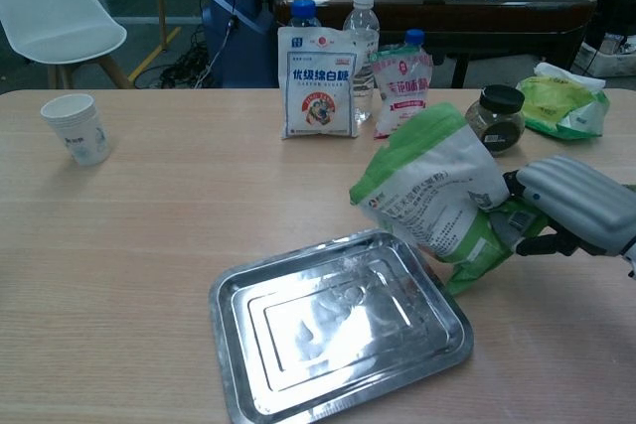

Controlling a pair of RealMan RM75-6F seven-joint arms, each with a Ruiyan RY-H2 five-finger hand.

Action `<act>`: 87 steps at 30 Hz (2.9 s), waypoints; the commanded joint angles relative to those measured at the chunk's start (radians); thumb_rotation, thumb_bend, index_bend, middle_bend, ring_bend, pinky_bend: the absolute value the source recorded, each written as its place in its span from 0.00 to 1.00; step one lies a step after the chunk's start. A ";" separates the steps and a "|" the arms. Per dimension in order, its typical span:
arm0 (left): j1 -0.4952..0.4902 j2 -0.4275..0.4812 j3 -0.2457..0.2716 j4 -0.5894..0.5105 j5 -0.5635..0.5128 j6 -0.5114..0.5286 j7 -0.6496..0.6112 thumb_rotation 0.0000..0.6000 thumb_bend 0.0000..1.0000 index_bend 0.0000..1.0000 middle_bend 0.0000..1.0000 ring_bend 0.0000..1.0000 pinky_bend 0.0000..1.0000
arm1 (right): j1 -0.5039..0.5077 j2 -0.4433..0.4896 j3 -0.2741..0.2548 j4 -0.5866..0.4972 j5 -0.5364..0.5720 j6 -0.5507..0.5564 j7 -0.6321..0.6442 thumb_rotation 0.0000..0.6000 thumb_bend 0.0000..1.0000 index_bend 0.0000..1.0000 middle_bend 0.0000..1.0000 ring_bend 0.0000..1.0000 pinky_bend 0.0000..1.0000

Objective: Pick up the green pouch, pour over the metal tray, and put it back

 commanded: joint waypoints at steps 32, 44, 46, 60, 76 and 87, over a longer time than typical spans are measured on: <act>-0.004 -0.001 0.005 -0.007 0.003 -0.008 0.011 1.00 0.28 0.11 0.01 0.12 0.05 | -0.026 0.056 -0.040 -0.062 -0.024 0.007 0.069 1.00 0.00 0.36 0.30 0.19 0.25; -0.007 0.001 0.005 -0.013 0.000 -0.013 0.021 1.00 0.28 0.11 0.01 0.12 0.05 | -0.009 0.063 -0.011 -0.145 -0.008 0.037 0.113 1.00 0.00 0.34 0.29 0.19 0.25; -0.007 0.002 0.004 -0.016 0.001 -0.012 0.022 1.00 0.28 0.11 0.01 0.12 0.05 | -0.002 0.057 -0.001 -0.160 -0.001 0.032 0.116 1.00 0.00 0.34 0.30 0.19 0.25; -0.002 0.009 0.007 -0.013 0.001 -0.005 0.010 1.00 0.28 0.11 0.01 0.12 0.05 | 0.017 0.026 0.029 -0.195 0.011 0.039 0.111 1.00 0.40 0.59 0.51 0.42 0.48; 0.001 0.006 0.013 -0.014 0.005 -0.005 0.010 1.00 0.28 0.11 0.01 0.12 0.05 | -0.047 0.002 0.030 -0.094 0.022 0.116 0.203 1.00 0.45 0.64 0.56 0.49 0.55; 0.000 0.005 0.017 -0.015 0.005 -0.012 0.009 1.00 0.28 0.11 0.01 0.12 0.05 | -0.125 0.030 -0.022 -0.037 -0.006 0.137 0.217 1.00 0.43 0.61 0.48 0.40 0.44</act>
